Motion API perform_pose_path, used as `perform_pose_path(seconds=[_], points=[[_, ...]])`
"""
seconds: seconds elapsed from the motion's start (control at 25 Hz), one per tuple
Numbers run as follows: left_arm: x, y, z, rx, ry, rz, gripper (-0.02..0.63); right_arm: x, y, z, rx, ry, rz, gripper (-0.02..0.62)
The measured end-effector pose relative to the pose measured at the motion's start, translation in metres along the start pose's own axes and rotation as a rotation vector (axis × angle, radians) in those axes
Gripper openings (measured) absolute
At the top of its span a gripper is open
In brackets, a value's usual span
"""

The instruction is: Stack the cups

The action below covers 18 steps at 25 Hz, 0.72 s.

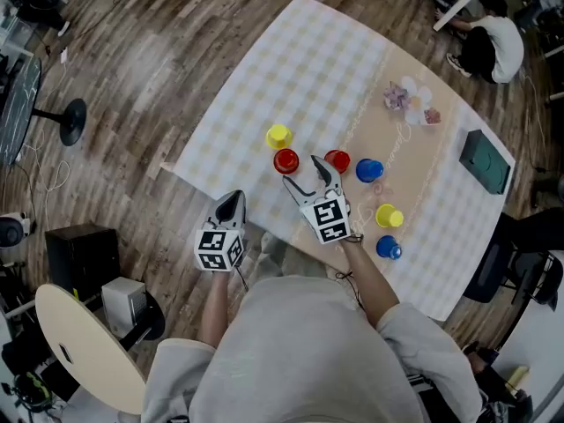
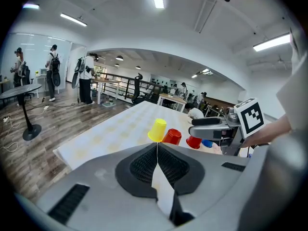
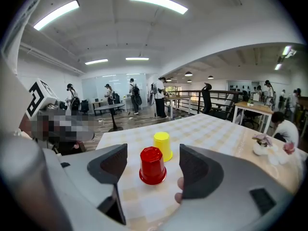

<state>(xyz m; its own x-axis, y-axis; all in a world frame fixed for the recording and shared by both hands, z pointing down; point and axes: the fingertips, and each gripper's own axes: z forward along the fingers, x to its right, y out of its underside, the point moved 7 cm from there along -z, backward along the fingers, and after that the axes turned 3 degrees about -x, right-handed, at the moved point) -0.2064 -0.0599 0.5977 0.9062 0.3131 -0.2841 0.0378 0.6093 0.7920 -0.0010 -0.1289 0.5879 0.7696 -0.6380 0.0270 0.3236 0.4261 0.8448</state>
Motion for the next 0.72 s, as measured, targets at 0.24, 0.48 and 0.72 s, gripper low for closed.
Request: perform_pose_path(seconds=[0.24,0.48,0.72], points=[[0.028,-0.006,0.018,-0.007,0.058,0.037,0.015,0.029,0.004,-0.033,0.026,0.096,0.04,0.33],[0.046,-0.015,0.03,-0.017,0.104,0.071,0.015,0.057,0.018,-0.052,0.009,0.191,0.077,0.324],[0.051,-0.018,0.037,-0.031,0.1,0.072,0.014,0.082,0.025,-0.05,-0.011,0.227,0.113,0.319]])
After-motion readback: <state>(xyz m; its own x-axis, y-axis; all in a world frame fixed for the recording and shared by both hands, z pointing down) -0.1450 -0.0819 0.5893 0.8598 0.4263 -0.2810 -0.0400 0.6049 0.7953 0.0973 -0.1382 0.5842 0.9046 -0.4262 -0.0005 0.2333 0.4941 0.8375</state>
